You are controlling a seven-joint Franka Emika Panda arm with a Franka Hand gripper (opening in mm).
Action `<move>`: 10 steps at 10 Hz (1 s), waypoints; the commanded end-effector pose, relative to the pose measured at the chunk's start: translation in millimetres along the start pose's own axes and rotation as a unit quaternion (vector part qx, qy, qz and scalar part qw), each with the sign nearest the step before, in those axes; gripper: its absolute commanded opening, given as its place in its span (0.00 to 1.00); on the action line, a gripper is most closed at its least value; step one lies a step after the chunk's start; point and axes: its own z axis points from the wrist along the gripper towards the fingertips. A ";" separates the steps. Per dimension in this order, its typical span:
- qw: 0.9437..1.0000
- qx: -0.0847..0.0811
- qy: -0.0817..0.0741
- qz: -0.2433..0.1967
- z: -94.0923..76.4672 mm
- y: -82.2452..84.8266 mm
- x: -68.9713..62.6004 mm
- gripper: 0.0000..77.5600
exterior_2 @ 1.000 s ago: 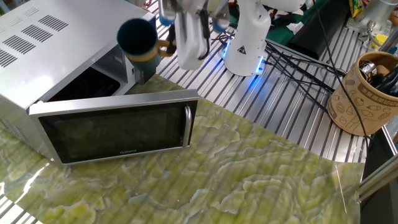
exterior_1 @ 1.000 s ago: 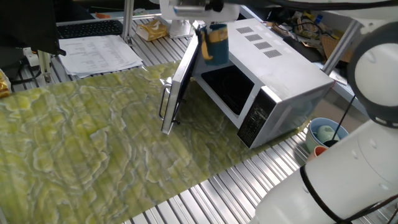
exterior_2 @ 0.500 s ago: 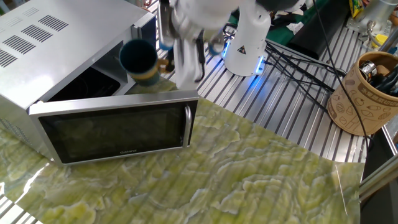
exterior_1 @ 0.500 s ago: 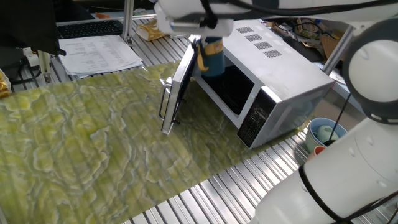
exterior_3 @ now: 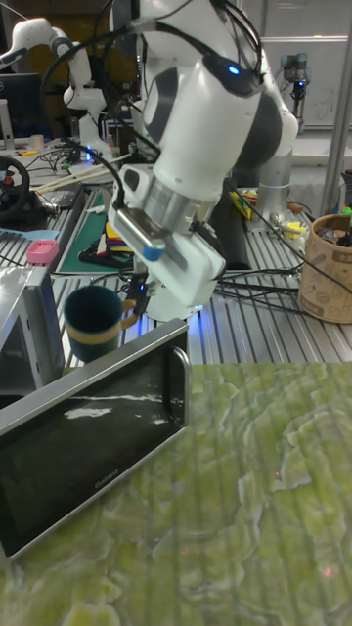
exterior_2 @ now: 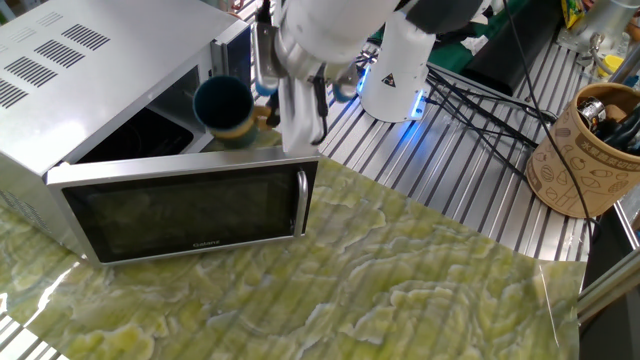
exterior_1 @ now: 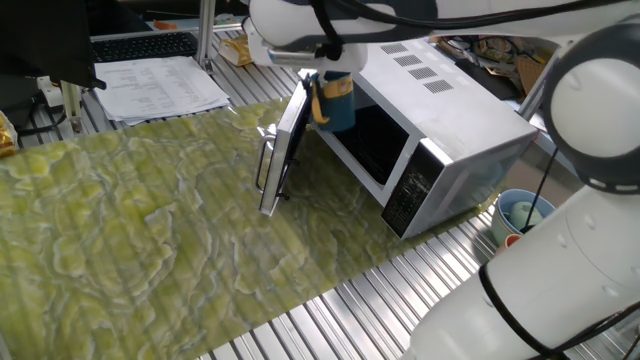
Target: Put the bowl into the microwave
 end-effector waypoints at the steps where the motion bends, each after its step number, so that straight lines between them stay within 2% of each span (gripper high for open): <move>1: 0.999 -0.032 0.008 0.003 43.1 28.6 8.2 0.04; 3: 0.999 -0.040 0.008 0.004 50.7 32.5 9.7 0.04; 4: 0.999 -0.048 0.013 0.003 52.9 34.2 10.3 0.04; 6: 0.997 -0.071 0.028 0.009 56.4 40.1 12.9 0.04; 7: 0.995 -0.090 0.031 0.026 58.7 49.3 17.6 0.04; 10: 0.993 -0.101 0.033 0.047 59.3 62.8 25.8 0.04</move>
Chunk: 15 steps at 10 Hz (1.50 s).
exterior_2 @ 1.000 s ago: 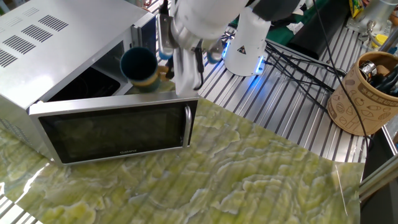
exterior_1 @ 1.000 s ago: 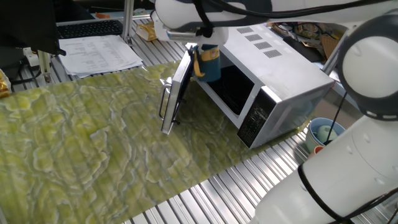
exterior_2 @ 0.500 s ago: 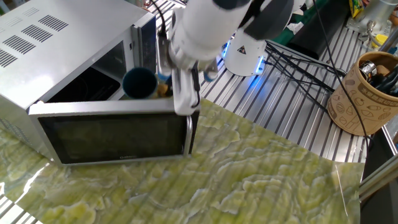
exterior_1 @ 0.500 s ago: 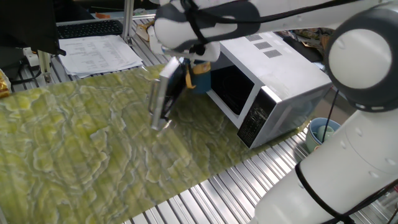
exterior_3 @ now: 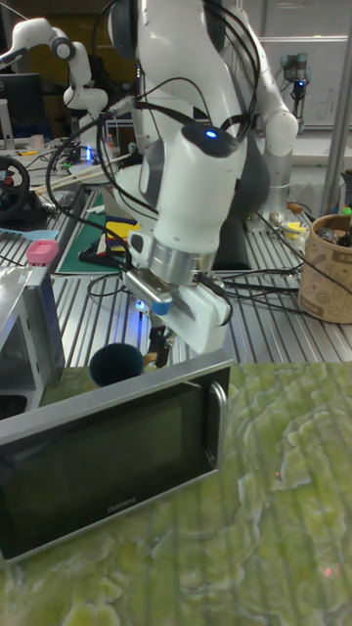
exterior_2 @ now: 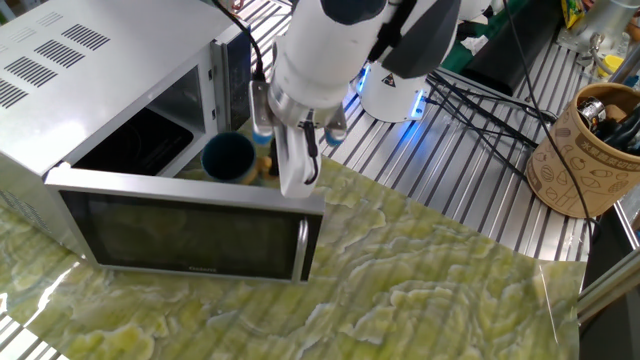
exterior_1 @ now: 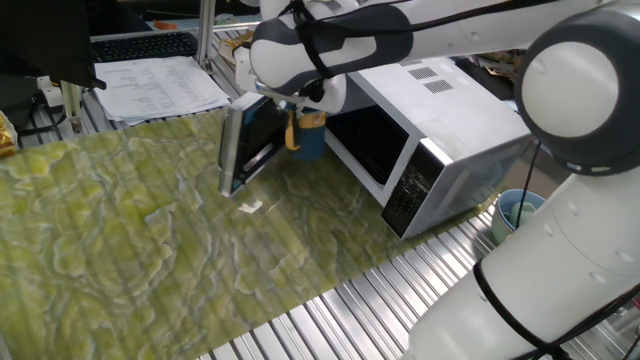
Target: Put the bowl into the microwave
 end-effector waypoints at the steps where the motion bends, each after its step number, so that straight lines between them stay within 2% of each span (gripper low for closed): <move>1: 0.999 -0.021 0.004 0.026 3.3 16.0 8.9 0.04; 7: 0.997 -0.058 0.037 0.047 -11.9 56.0 25.6 0.04; 8: 0.996 -0.064 0.040 0.050 -18.0 67.1 28.0 0.04; 10: 0.996 -0.075 0.038 0.042 -26.2 81.1 31.9 0.04; 11: 0.995 -0.081 0.043 0.045 -30.2 89.9 34.0 0.04; 13: 0.994 -0.085 0.044 0.056 -37.2 107.4 38.7 0.04; 15: 0.993 -0.088 0.044 0.065 -35.8 112.0 42.4 0.04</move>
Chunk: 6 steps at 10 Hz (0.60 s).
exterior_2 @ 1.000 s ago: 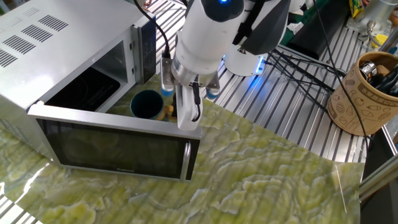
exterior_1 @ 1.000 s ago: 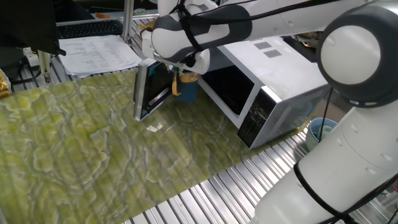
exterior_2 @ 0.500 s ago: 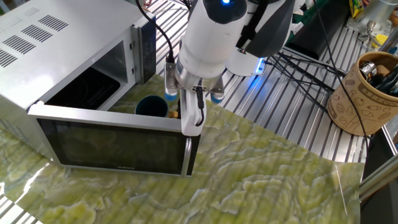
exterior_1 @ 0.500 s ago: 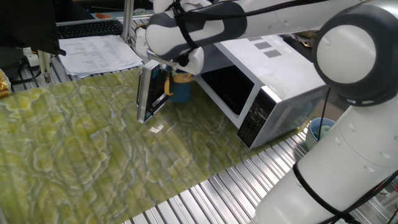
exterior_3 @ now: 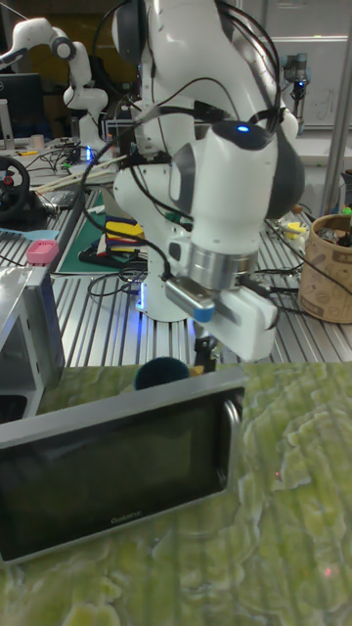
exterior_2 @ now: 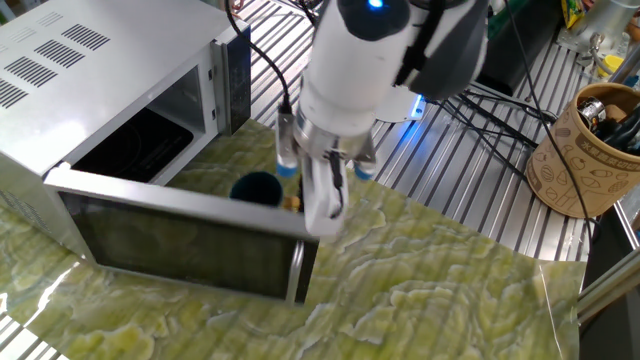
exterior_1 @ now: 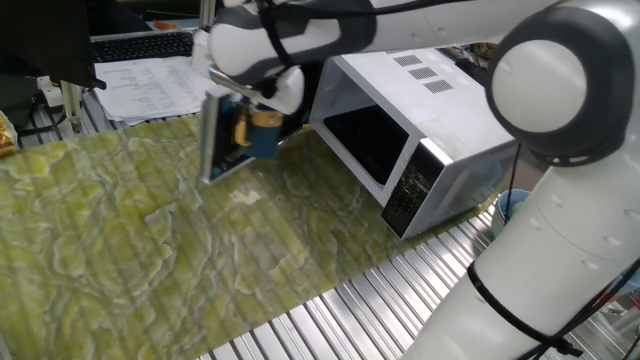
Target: Put the bowl into the microwave
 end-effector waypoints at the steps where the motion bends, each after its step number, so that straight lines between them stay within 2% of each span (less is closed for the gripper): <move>1: 0.999 -0.021 0.005 0.039 -9.6 40.2 17.0 0.04; 5: 0.999 -0.010 -0.005 0.034 0.7 34.7 17.6 0.04; 6: 1.000 -0.010 -0.004 0.027 8.3 29.3 12.2 0.04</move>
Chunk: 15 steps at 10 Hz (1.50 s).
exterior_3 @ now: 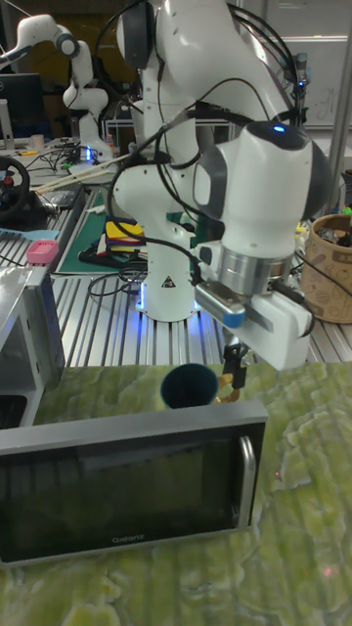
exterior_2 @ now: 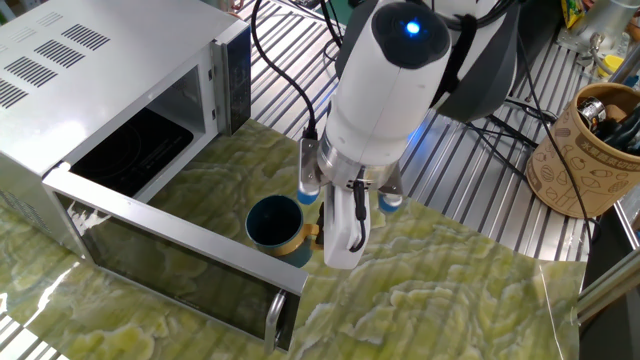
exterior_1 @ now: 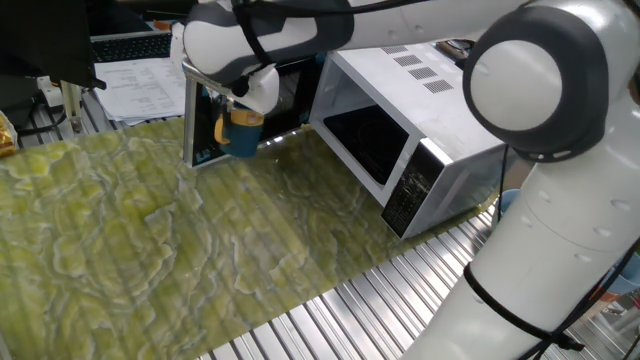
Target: Put the bowl into the microwave
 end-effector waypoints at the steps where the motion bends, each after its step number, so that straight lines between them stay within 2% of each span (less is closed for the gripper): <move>1: 1.000 -0.003 -0.002 -0.018 16.7 -12.0 -14.3 0.04; 3: 0.999 -0.007 -0.003 -0.038 32.2 -26.6 -33.3 0.04; 5: 0.997 -0.011 -0.003 -0.070 49.9 -48.4 -59.7 0.04; 7: 0.996 -0.016 0.002 -0.088 50.7 -49.7 -61.2 0.04; 11: 0.994 -0.013 -0.002 -0.106 50.7 -49.7 -61.2 0.04; 12: 0.995 -0.003 -0.007 -0.104 50.7 -49.7 -61.2 0.04; 13: 0.995 0.008 -0.021 -0.102 50.7 -49.7 -61.2 0.04; 15: 0.995 0.011 -0.026 -0.095 50.7 -49.7 -61.2 0.04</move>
